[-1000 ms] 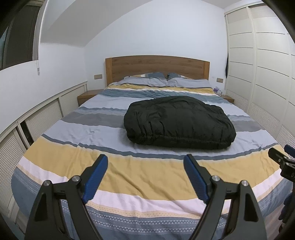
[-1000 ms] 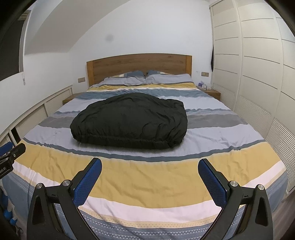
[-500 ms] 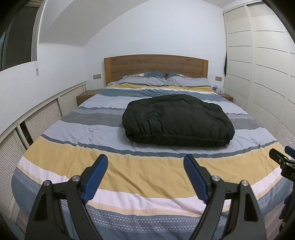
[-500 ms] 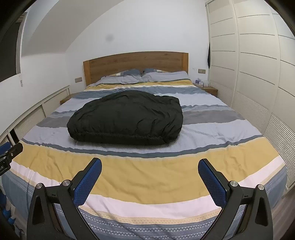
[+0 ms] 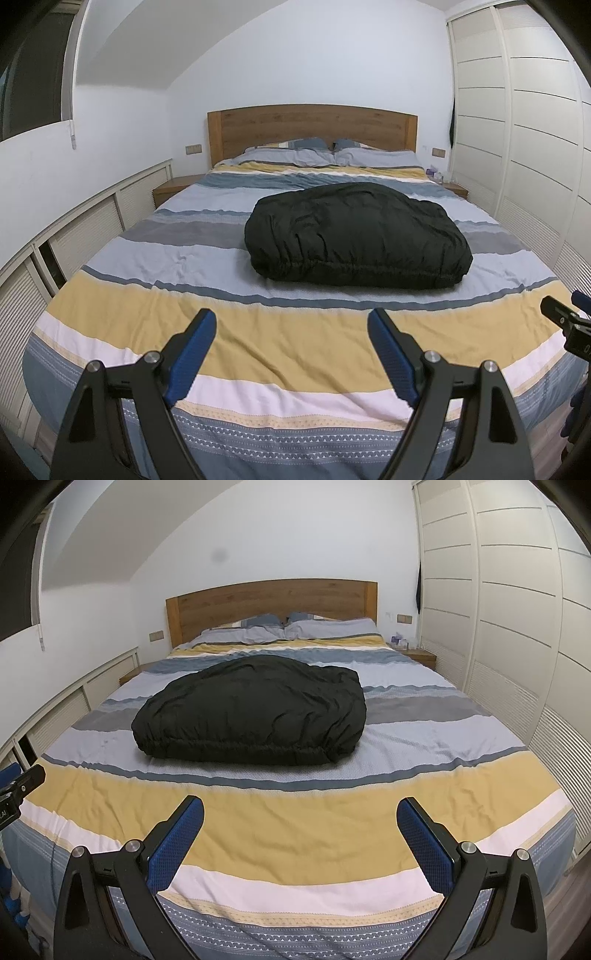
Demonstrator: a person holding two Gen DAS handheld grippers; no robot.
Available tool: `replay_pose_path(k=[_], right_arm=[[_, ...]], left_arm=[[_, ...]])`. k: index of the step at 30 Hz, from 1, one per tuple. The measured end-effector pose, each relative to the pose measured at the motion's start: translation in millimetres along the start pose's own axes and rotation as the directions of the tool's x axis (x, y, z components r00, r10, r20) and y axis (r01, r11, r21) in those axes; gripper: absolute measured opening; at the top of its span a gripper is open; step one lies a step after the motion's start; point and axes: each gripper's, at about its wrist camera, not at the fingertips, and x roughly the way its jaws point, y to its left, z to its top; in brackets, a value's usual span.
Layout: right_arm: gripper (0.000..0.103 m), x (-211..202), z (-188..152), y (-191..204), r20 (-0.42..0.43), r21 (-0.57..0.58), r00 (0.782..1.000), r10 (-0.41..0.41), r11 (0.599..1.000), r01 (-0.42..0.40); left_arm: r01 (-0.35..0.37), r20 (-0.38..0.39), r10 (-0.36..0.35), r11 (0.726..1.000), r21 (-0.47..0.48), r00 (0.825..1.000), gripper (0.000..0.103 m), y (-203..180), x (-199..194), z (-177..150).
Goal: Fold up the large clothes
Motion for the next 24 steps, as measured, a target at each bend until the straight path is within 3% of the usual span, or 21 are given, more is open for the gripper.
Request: replay_pose_path(k=[24], right_arm=[[0.102, 11, -7, -1, -0.035, -0.006, 0.999, -0.001, 1.0, 0.0]], left_arm=[[0.003, -0.031, -0.003, 1.0, 0.009, 1.0, 0.084, 0, 14, -7]])
